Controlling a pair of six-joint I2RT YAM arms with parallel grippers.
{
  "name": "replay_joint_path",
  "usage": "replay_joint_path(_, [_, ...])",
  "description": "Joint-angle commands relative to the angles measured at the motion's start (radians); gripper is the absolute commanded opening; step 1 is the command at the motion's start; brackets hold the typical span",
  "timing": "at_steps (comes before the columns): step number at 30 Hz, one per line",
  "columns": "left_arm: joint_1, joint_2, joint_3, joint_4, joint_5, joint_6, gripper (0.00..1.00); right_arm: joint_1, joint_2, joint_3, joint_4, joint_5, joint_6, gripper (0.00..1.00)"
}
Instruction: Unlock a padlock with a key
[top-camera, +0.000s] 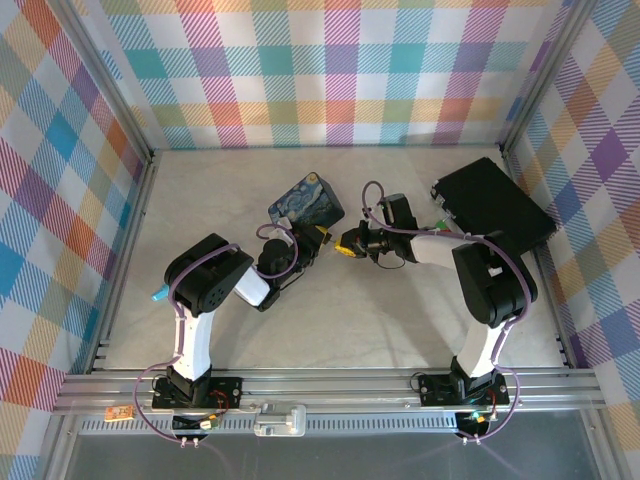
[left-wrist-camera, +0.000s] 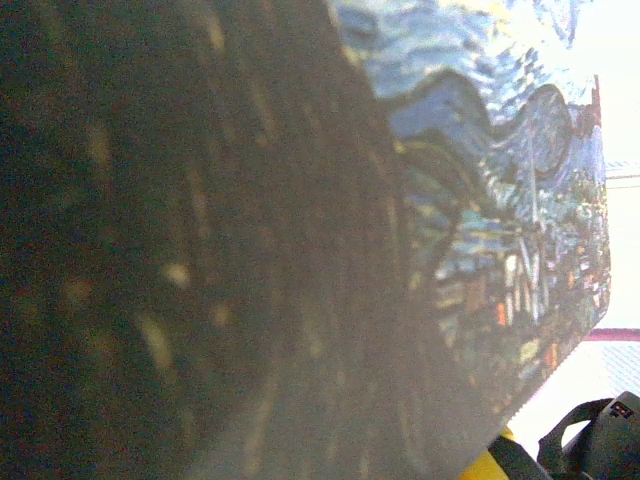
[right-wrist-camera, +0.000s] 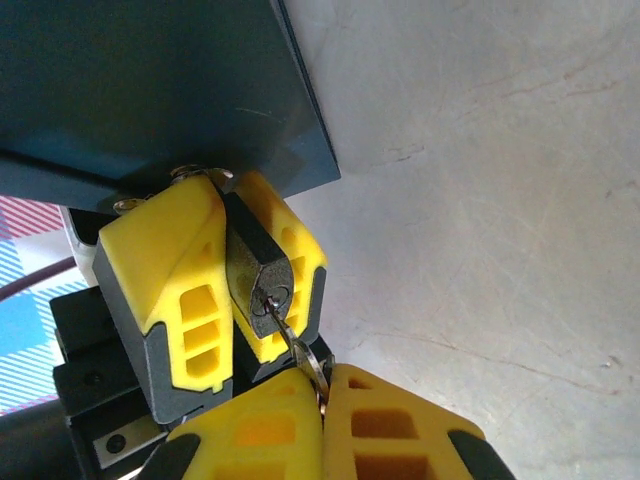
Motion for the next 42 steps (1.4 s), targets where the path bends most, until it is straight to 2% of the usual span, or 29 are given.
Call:
replay_joint_path(1, [-0.071, 0.018, 0.003, -0.073, 0.160, -0.069, 0.00, 0.024, -0.017, 0.045, 0.066, 0.094, -0.126, 0.00])
replay_joint_path(5, [-0.072, 0.013, 0.009, -0.079, 0.167, -0.074, 0.00, 0.037, -0.021, 0.058, 0.028, 0.133, -0.156, 0.00])
replay_joint_path(13, [-0.072, -0.002, 0.007, -0.076, 0.190, -0.015, 0.00, 0.017, 0.006, 0.065, 0.100, 0.009, -0.034, 0.00])
replay_joint_path(19, [-0.071, -0.003, -0.002, -0.066, 0.234, 0.024, 0.00, -0.019, 0.034, 0.090, 0.069, -0.081, -0.088, 0.00])
replay_joint_path(22, [-0.071, -0.009, -0.003, -0.082, 0.245, 0.039, 0.00, -0.019, 0.051, 0.110, 0.033, -0.084, -0.121, 0.00])
replay_joint_path(26, [-0.072, -0.024, -0.009, -0.130, 0.201, 0.037, 0.00, -0.007, 0.052, 0.085, 0.097, -0.066, -0.062, 0.00])
replay_joint_path(35, [-0.088, -0.046, 0.004, -0.180, 0.042, -0.019, 0.00, 0.074, -0.041, -0.028, 0.205, 0.142, 0.061, 0.00])
replay_joint_path(42, [-0.097, -0.078, 0.008, -0.221, 0.053, -0.004, 0.00, 0.078, -0.011, 0.020, 0.193, 0.132, 0.032, 0.00])
